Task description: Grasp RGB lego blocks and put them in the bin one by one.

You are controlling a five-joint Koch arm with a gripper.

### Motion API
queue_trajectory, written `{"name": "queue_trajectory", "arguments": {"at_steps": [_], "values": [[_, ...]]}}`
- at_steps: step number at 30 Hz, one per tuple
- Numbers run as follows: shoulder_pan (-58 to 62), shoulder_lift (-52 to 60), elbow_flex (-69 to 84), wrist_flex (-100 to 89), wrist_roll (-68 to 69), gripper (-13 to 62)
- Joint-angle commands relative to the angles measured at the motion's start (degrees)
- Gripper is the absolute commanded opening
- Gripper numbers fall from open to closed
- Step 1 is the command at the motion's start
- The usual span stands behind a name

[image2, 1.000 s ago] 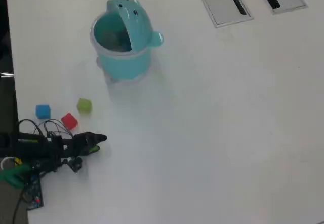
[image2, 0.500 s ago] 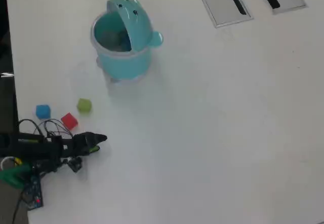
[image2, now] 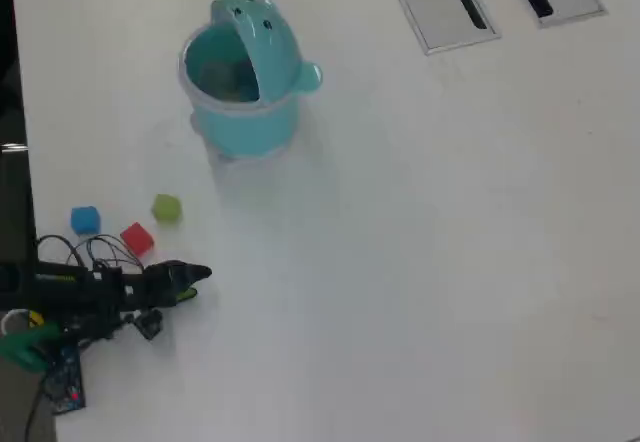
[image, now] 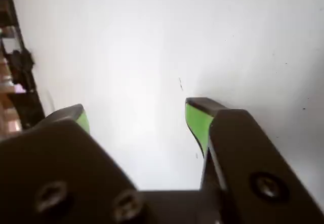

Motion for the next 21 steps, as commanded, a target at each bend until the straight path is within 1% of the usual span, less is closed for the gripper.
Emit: {"name": "queue_trajectory", "arguments": {"at_steps": [1,10,21], "values": [[0.0,2.9,4.2,3.0,-0.1,34.6],[-0.4,2.9,4.2,1.7,-1.6,34.0],[-0.4,3.3,4.1,-15.7,-10.2,33.0]]}}
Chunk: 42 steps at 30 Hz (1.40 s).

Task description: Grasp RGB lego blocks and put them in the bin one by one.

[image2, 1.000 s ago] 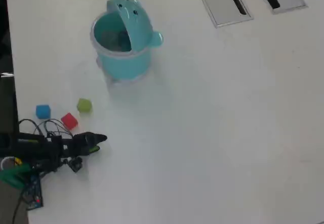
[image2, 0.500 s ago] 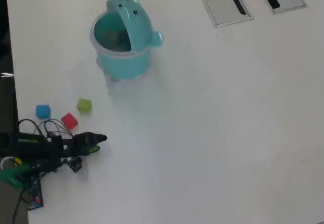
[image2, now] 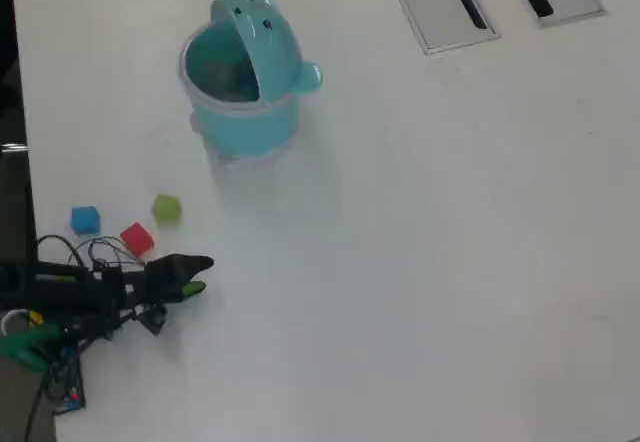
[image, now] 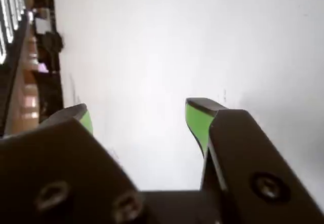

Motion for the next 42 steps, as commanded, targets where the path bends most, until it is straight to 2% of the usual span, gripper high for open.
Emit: {"name": "queue_trajectory", "arguments": {"at_steps": [1,13,27,34,42], "values": [[0.0,3.3,4.0,-6.0,-2.7,33.1],[-1.2,3.3,3.3,-28.3,-7.6,33.0],[-6.9,3.4,2.9,-31.5,-18.0,32.3],[-8.3,3.4,-3.3,-33.1,-20.9,31.3],[-8.8,3.5,-9.8,-24.7,-27.2,31.6]]}}
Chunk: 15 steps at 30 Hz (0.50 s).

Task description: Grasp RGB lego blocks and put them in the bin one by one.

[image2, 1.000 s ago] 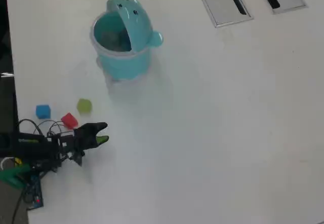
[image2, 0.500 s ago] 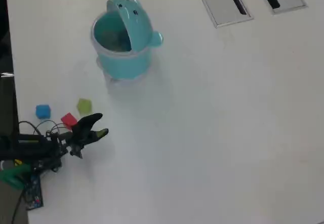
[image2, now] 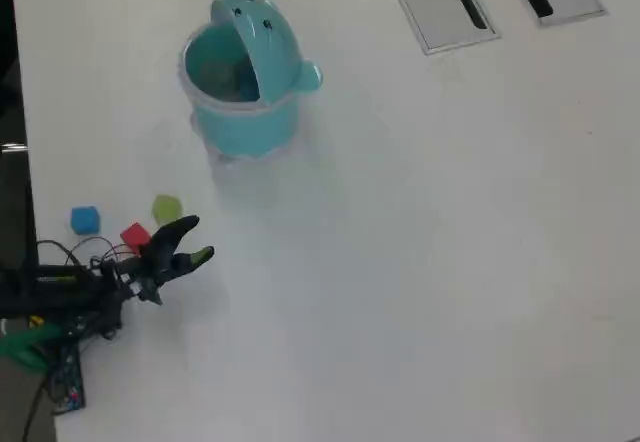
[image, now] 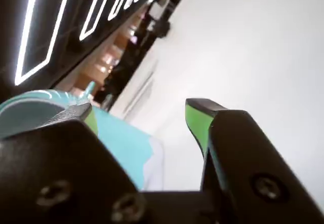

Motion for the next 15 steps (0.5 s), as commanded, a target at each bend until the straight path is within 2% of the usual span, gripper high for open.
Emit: {"name": "queue_trajectory", "arguments": {"at_steps": [1,5,12,15], "values": [[-0.3,3.5,-6.3,3.5,-5.1,32.2],[-2.8,3.5,-6.9,9.7,-14.0,34.8],[-4.5,3.5,-8.3,11.2,-24.2,32.9],[-5.2,3.8,-14.9,14.6,-27.2,32.4]]}}
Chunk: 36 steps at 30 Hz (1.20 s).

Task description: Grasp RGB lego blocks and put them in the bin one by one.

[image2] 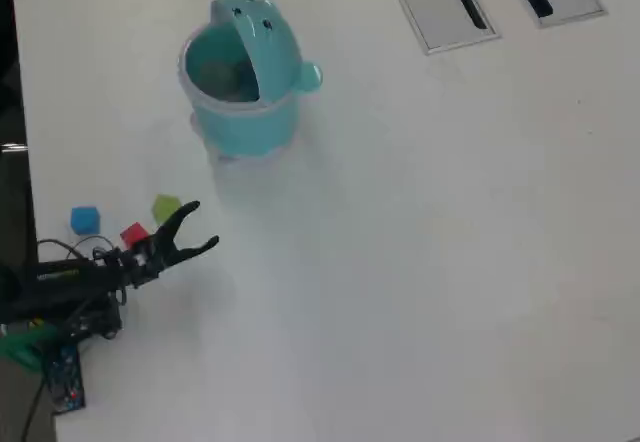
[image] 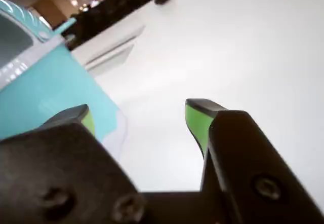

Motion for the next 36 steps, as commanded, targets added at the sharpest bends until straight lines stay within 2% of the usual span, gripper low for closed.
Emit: {"name": "queue_trajectory", "arguments": {"at_steps": [1,8,11,21,25,29,36], "values": [[-0.9,4.0,-5.8,1.5,-2.6,32.5],[-2.5,4.5,-18.2,25.8,-17.1,35.6],[-2.0,4.5,-22.0,38.6,-18.6,35.7],[-4.5,4.6,-34.3,63.5,-26.7,35.7],[-8.5,4.5,-42.4,68.0,-25.5,35.6],[-15.9,4.5,-51.0,83.2,-28.1,35.1],[-30.9,4.4,-54.4,96.5,-35.2,34.3]]}}
